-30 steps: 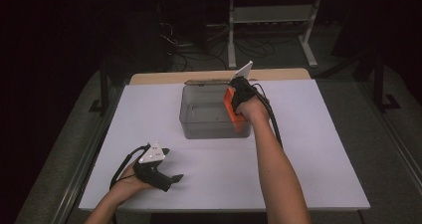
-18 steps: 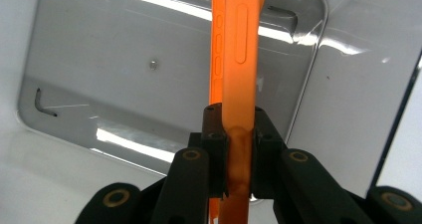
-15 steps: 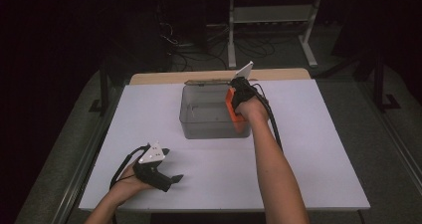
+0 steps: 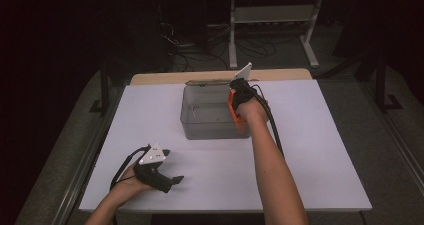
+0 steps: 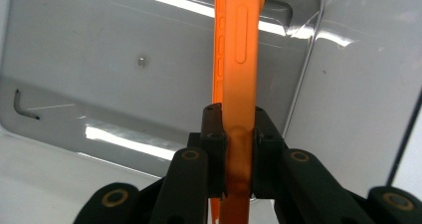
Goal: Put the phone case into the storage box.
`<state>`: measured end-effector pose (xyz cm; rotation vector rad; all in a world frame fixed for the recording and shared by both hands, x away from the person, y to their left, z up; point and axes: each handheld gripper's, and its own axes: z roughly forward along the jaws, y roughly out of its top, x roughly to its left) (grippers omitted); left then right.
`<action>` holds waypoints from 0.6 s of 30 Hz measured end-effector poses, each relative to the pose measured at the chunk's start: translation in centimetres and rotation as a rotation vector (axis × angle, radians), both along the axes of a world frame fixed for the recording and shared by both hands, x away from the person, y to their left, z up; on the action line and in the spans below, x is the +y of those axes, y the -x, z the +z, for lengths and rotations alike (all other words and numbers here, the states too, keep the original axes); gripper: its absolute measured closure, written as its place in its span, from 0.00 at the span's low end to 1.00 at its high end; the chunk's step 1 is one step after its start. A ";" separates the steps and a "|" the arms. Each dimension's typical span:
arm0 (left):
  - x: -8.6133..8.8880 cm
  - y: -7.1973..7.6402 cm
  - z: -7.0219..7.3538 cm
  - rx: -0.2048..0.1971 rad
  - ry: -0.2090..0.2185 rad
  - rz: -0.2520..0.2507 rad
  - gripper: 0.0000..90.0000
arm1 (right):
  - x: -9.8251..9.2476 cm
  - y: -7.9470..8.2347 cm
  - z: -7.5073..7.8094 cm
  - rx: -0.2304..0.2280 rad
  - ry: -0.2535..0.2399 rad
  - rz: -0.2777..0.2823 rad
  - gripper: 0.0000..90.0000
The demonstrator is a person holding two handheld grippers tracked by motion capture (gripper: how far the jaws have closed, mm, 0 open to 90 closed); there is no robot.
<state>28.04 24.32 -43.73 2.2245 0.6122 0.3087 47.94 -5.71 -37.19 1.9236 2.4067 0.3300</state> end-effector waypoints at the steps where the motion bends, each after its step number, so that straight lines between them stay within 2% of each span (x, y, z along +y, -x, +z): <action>1: 0.0 0.0 0.0 0.000 0.000 0.000 0.00 | 0.0 0.0 0.0 0.001 0.001 0.000 0.88; 18: 0.0 0.1 0.0 0.002 0.000 0.000 0.00 | 0.1 -0.1 -0.2 0.002 0.022 -0.019 0.87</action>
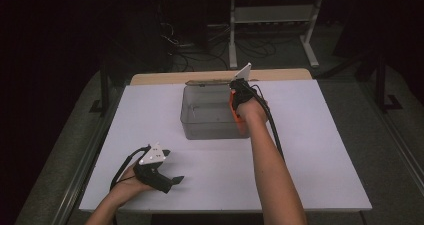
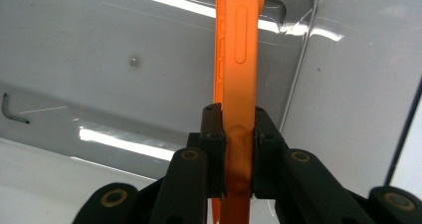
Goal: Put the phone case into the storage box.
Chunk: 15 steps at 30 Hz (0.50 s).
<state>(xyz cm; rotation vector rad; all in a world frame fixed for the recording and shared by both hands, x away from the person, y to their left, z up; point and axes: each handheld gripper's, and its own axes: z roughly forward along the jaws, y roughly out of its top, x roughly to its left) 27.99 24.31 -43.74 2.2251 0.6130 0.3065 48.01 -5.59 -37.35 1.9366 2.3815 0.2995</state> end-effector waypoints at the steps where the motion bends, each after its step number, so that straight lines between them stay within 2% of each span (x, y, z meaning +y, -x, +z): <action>1: 0.0 0.0 0.0 0.000 0.000 0.000 0.00 | 0.0 0.0 0.0 0.002 0.001 -0.002 0.87; 15: -0.1 0.0 0.0 0.001 -0.002 0.000 0.00 | 0.0 0.0 0.2 -0.008 -0.002 -0.002 0.82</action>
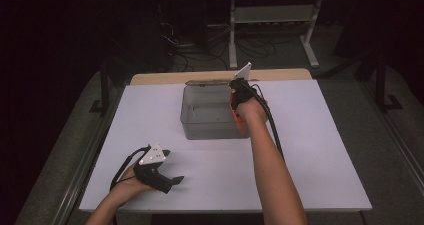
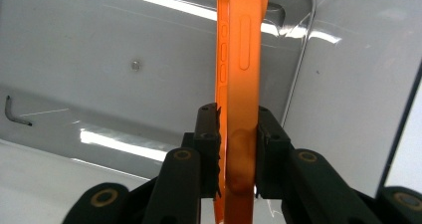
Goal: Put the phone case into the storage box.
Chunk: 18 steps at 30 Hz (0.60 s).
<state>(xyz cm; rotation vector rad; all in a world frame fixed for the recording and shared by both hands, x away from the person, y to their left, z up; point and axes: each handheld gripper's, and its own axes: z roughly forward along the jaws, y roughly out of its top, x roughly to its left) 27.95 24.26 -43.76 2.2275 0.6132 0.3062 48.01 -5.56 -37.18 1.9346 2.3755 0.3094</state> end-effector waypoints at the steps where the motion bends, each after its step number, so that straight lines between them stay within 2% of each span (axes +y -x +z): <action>1: 0.0 0.0 0.0 0.000 0.000 0.000 0.00 | 0.0 0.0 0.0 -0.002 0.001 0.002 0.82; 18: -0.1 0.0 0.0 -0.001 0.002 -0.003 0.00 | 0.2 -0.1 1.2 -0.025 0.031 0.010 0.78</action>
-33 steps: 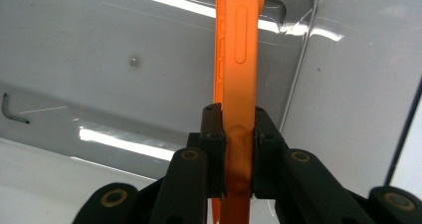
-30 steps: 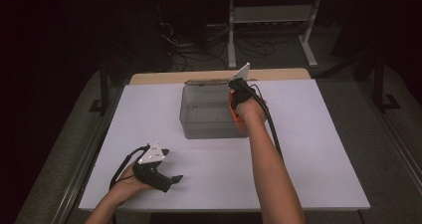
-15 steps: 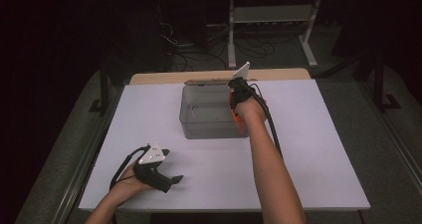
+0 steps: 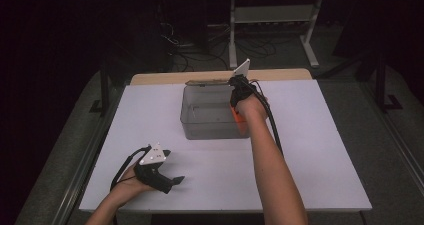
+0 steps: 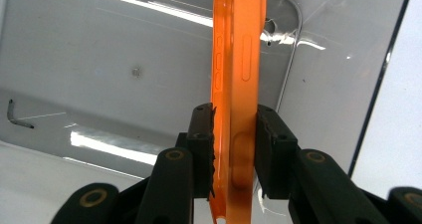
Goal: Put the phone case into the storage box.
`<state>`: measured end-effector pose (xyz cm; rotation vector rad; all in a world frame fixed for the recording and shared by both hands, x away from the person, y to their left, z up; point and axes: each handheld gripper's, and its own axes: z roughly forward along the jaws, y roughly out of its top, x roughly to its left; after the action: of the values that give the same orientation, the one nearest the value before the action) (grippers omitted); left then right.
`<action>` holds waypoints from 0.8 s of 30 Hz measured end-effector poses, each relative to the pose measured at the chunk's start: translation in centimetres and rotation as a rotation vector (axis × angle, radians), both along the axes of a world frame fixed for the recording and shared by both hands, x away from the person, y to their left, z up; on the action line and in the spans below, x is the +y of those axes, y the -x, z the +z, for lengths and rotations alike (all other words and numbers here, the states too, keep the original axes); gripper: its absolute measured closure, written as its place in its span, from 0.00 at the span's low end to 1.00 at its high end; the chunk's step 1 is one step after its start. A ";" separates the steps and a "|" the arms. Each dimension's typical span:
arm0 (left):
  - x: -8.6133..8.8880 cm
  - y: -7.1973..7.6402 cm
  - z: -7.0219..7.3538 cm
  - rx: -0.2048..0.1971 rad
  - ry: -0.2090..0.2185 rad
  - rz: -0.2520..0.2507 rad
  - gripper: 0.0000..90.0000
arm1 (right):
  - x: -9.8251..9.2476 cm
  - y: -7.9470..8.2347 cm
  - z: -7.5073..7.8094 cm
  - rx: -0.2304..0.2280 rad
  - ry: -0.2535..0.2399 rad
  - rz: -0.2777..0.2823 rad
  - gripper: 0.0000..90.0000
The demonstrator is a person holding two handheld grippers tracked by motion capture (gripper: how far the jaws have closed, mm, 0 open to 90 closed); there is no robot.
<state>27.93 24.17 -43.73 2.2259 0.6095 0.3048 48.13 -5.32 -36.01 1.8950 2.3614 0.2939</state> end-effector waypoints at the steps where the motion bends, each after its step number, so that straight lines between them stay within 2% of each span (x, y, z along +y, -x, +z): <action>1: 0.0 0.0 0.0 0.000 0.000 0.000 0.00 | 0.0 0.0 0.0 -0.001 0.002 0.000 0.78; 14: 0.0 0.0 0.0 -0.001 -0.002 0.000 0.00 | -0.4 0.0 1.1 -0.016 0.015 0.000 0.78; 24: 0.0 0.0 0.0 -0.001 -0.001 0.000 0.00 | -0.6 0.1 2.4 -0.039 0.023 -0.002 0.78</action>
<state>27.94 24.14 -43.71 2.2265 0.6085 0.3064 48.04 -5.93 -33.57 1.8643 2.3276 0.2991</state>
